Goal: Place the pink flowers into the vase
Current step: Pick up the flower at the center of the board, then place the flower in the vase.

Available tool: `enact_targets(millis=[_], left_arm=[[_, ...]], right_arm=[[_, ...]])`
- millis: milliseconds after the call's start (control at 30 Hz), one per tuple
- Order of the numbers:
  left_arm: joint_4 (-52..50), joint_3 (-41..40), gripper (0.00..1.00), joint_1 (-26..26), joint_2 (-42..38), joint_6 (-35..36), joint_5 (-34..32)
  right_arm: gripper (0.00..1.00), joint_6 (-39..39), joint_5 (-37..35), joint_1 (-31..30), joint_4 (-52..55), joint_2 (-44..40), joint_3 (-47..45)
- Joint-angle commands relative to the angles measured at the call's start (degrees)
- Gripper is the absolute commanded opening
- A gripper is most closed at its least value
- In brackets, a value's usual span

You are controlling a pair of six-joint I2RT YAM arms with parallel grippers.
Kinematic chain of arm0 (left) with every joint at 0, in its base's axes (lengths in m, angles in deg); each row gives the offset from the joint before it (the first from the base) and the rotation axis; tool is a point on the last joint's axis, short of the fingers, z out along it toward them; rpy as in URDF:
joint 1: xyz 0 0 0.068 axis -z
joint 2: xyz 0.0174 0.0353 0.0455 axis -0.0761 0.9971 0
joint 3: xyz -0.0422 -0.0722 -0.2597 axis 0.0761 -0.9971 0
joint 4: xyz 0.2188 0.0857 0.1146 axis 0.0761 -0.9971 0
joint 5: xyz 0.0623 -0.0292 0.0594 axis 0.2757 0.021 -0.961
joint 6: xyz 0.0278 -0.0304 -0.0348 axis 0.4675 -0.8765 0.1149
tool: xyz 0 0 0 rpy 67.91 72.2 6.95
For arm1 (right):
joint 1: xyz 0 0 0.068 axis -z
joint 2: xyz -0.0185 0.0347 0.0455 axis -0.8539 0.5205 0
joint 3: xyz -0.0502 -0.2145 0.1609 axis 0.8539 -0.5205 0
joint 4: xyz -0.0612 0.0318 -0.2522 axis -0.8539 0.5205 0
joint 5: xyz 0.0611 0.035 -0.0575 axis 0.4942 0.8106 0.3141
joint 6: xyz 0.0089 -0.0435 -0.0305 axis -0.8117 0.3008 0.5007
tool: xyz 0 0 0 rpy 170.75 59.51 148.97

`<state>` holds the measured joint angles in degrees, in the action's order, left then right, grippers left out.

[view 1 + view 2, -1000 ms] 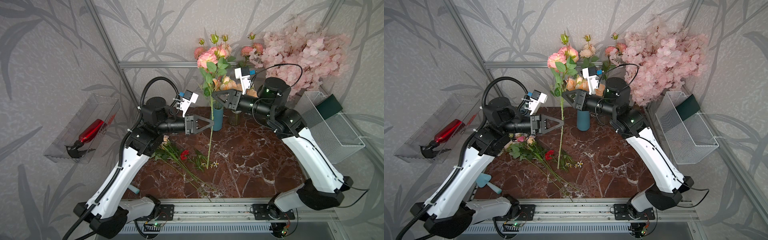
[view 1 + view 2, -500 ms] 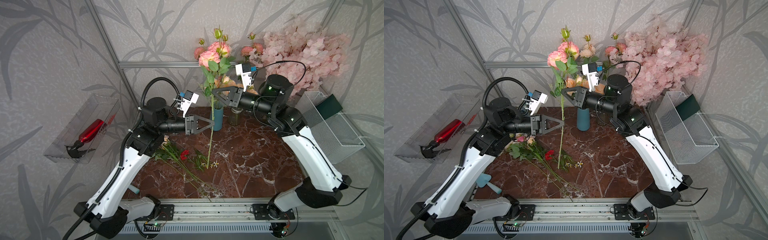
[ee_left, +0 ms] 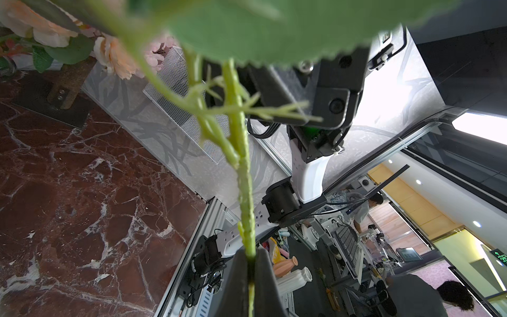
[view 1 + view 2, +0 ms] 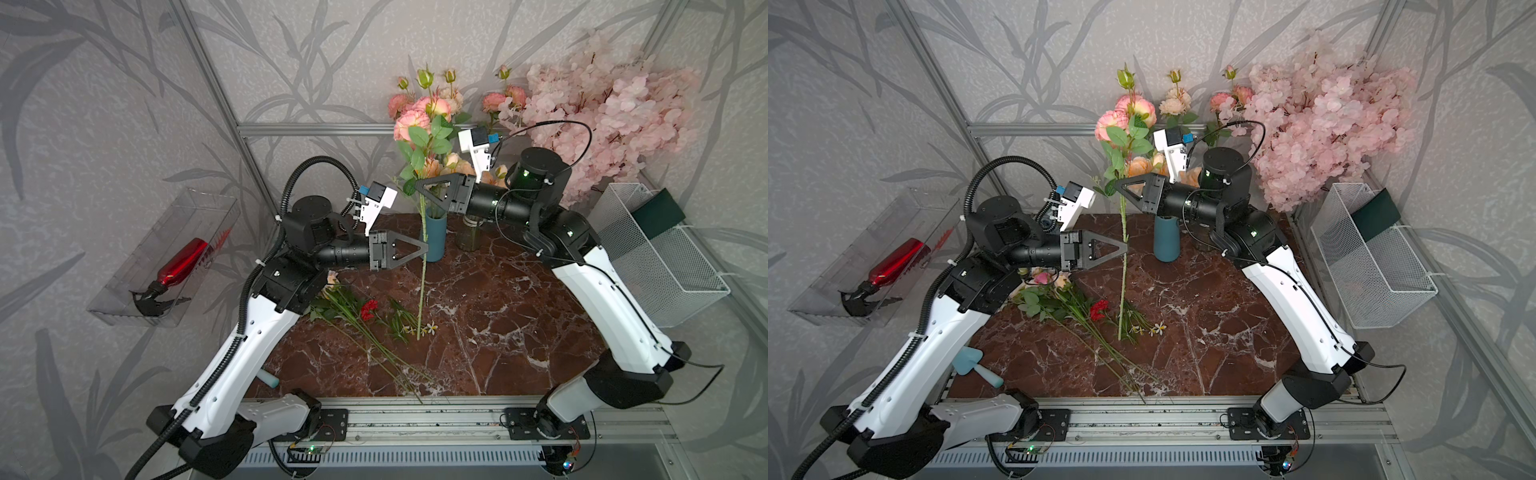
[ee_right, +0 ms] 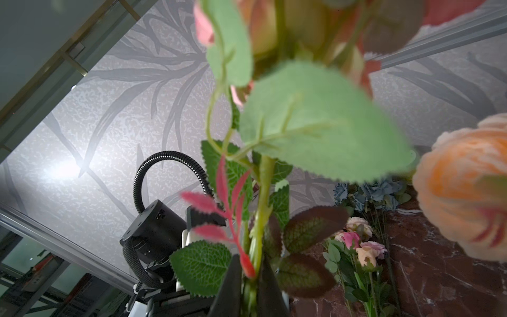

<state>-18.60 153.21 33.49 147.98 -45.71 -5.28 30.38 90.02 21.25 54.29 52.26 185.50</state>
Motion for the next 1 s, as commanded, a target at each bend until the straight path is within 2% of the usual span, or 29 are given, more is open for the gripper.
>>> enact_targets(millis=[0, 67, 200, 233, 300, 367, 433, 733, 967], left_arm=[[1.13, -0.26, 0.00, 0.01, -1.62, 0.66, 2.07], [-0.70, 0.12, 0.00, -0.08, -1.64, 1.84, 1.58], [-5.18, 1.59, 0.02, -0.16, -1.65, 4.96, -0.09], [-6.05, 1.87, 0.20, -0.17, -1.60, 5.49, -0.64], [-7.11, 2.17, 0.61, -0.34, -1.97, 6.32, -1.90], [-7.67, 2.19, 0.85, -0.97, -2.21, 6.46, -3.00], [-8.57, 2.36, 0.98, -1.99, -2.57, 6.87, -3.75], [-9.00, 0.82, 0.99, -10.81, -4.16, 5.76, -4.89], [-5.48, -1.38, 0.99, -12.40, -3.18, 2.99, -4.97]], right_arm=[[0.03, -0.22, 1.07, -0.10, -2.72, 0.18, 1.42], [0.00, -0.11, 1.45, -0.06, -3.07, 0.06, 1.69], [0.00, 0.93, 1.54, -0.07, -3.22, -0.01, 2.85], [0.00, 1.23, 1.63, -0.08, -3.61, -0.01, 3.02], [0.00, 3.07, 0.45, -0.07, -3.20, -0.26, 3.98], [0.00, 5.67, -0.98, -0.07, -1.88, -0.34, 5.56], [0.00, 8.63, -2.29, -0.06, -0.93, -0.35, 7.03], [0.00, 22.08, -11.28, -1.14, 1.43, -3.79, 10.34], [0.00, 37.01, -25.00, -3.66, 1.82, -8.60, 9.21]])
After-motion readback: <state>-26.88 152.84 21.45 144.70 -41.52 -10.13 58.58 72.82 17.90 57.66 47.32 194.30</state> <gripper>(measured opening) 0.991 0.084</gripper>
